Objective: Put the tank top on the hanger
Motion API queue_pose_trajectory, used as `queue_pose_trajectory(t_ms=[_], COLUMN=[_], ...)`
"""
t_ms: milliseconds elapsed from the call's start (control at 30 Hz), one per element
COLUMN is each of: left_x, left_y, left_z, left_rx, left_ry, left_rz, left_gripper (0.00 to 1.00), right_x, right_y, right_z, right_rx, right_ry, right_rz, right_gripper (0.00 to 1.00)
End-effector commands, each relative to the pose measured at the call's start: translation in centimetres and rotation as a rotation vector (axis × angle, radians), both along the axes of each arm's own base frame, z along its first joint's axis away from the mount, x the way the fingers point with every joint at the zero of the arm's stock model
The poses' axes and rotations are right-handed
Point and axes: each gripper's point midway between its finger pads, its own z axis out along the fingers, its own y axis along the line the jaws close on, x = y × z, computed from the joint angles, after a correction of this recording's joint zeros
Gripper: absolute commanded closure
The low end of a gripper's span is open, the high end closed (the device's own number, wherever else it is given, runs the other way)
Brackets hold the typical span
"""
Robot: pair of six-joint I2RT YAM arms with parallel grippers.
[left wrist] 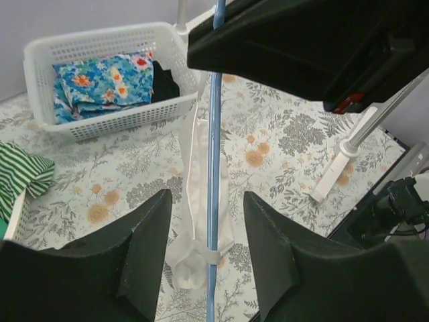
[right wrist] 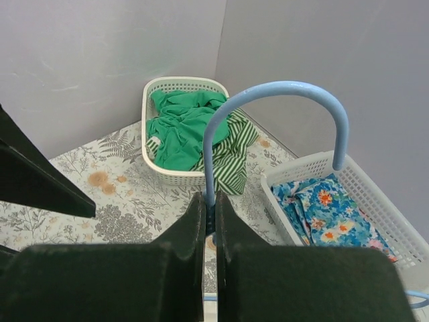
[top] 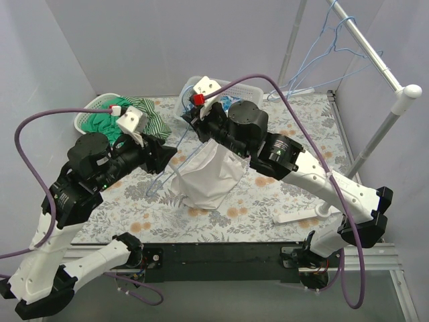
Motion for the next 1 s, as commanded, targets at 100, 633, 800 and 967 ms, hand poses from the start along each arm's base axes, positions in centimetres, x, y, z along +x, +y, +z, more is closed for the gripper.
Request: queue_pose_trajectory(t_ms=[100, 633, 800, 967], left_x=[-0.1, -1.3, -1.4, -1.3], left_y=[-1.8, -0.8, -0.5, -0.3], left_z=[-3.3, -9.4, -10.8, -11.4], left_rx=[0.032, 0.13, 0.151, 0.163], left_ry=[0.119, 0.299, 0.326, 0.328], left_rz=[-0.071, -0.053, -0.038, -0.029], left_gripper=[0.59, 0.75, 0.78, 0.78], right_x=[-0.3, 1.9, 2.3, 2.5], right_y=[-2.0, -2.8, -2.9, -3.0], right_z=[3.3, 2.6, 2.8, 2.8], right_rx=[0.117, 0.093, 0.09, 0.09], right_ry=[0.002, 0.011, 0.006, 0.007], right_rz=[-0.002, -0.065, -0.078, -0.082], right_gripper=[0.99, 0.99, 0.99, 0.99])
